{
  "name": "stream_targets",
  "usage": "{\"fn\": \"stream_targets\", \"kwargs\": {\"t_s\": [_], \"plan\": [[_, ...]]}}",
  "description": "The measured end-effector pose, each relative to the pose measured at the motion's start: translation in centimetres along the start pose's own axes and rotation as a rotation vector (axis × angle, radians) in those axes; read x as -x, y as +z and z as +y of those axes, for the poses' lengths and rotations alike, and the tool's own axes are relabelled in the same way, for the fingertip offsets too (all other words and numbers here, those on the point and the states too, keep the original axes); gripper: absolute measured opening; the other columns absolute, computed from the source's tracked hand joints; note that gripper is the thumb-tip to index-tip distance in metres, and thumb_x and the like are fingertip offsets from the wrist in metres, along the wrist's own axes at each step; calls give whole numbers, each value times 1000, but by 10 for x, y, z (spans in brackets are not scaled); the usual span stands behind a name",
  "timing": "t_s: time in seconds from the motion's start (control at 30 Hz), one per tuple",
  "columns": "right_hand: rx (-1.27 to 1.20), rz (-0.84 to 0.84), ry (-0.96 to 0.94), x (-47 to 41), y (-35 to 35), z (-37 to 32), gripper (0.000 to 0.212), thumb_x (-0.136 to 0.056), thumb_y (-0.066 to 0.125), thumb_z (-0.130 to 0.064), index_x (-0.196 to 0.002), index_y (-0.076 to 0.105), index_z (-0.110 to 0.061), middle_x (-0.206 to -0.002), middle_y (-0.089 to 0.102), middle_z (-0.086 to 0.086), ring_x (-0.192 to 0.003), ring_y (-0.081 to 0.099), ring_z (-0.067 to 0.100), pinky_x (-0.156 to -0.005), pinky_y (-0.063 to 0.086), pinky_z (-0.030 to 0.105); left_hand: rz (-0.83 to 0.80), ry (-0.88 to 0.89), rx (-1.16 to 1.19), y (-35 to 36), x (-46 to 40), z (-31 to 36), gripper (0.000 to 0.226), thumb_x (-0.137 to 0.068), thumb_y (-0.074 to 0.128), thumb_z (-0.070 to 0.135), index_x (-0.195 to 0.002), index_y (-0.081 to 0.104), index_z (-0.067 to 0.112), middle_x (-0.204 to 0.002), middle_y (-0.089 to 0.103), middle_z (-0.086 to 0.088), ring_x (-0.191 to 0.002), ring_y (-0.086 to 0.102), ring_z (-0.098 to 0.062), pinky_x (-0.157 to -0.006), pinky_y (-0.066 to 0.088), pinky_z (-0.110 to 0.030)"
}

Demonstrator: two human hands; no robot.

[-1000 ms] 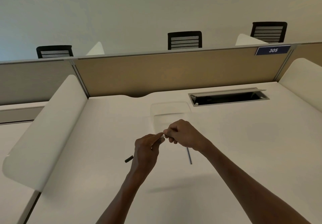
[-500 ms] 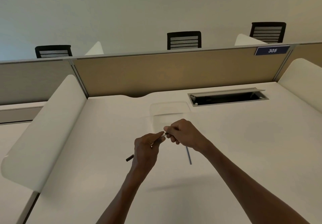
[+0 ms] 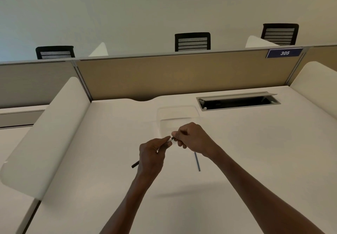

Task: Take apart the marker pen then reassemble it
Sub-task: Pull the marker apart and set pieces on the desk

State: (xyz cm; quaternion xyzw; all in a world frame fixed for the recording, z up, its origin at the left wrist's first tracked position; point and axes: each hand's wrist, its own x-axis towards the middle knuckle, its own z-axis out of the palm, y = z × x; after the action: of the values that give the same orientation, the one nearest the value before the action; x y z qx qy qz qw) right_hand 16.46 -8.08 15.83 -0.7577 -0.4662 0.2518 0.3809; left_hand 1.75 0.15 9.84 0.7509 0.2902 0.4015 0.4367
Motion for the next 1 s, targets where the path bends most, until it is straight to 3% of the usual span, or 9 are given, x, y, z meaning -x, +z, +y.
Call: {"fn": "stream_targets", "kwargs": {"t_s": [0.07,0.13,0.23,0.37,0.47,0.6,0.8,0.9,1.0], "plan": [[-10,-19,-45,0,-2,1,10,-91,63,-13,-88,72,-14,-74,70,-4,-63,62,6,-58,50,22,-11,-27,-11,-1,1,0,23,-83,77,9,-100,78,24,-80,74,19,-78,71,-9,-71,56,-32],[-47,-34,-60,1,-2,2,17,-88,65,-6,-98,72,-18,-84,71,-4,-69,63,7,-59,51,19,-21,-70,-7,-2,1,2,22,-83,77,10,-100,78,23,-78,72,24,-77,71,-7,-71,55,-27],[-132,-56,11,3,-4,1,24,-89,67,-22,-114,64,-23,-90,71,-3,-70,66,8,-57,49,16,-24,-107,2,-3,0,7,21,-83,77,10,-98,77,25,-71,69,30,-75,70,-6,-69,54,-21],[-35,30,87,2,-3,-2,41,-94,55,-50,-85,71,-12,-70,72,-2,-53,62,6,-49,44,17,-23,-107,-2,-3,-2,11,20,-82,77,9,-100,78,16,-72,70,23,-75,69,-18,-71,54,-30],[-93,45,60,2,-5,-1,37,-94,60,-38,-70,70,-12,-57,68,-2,-46,59,5,-45,40,12,-36,-107,-13,-3,-3,13,20,-82,77,8,-101,78,15,-79,70,24,-77,71,-10,-74,56,-29],[-126,-13,15,4,-10,0,25,-94,63,-25,-74,71,-13,-65,71,1,-53,62,6,-51,46,18,-47,-122,-24,-3,-1,13,20,-83,77,9,-101,78,15,-78,70,23,-76,70,-16,-73,55,-32],[-51,14,115,3,-2,-3,51,-93,53,-53,-74,72,-10,-63,72,2,-47,60,6,-48,44,19,-64,-112,-19,-3,-3,16,20,-82,77,7,-101,77,12,-89,77,2,-76,70,-2,-73,55,-23],[-66,12,46,2,-3,1,34,-94,62,-36,-70,71,-13,-58,69,-2,-47,61,4,-47,43,13,-81,-118,-22,-4,-3,17,19,-83,76,7,-101,78,13,-86,77,6,-75,69,-4,-72,54,-22],[-52,-25,-30,2,-6,4,11,-90,66,-14,-82,73,-14,-68,72,-4,-58,66,6,-55,50,17,-91,-149,-25,-6,-2,16,19,-83,77,9,-101,78,14,-78,73,15,-72,68,-14,-69,53,-24]]}}
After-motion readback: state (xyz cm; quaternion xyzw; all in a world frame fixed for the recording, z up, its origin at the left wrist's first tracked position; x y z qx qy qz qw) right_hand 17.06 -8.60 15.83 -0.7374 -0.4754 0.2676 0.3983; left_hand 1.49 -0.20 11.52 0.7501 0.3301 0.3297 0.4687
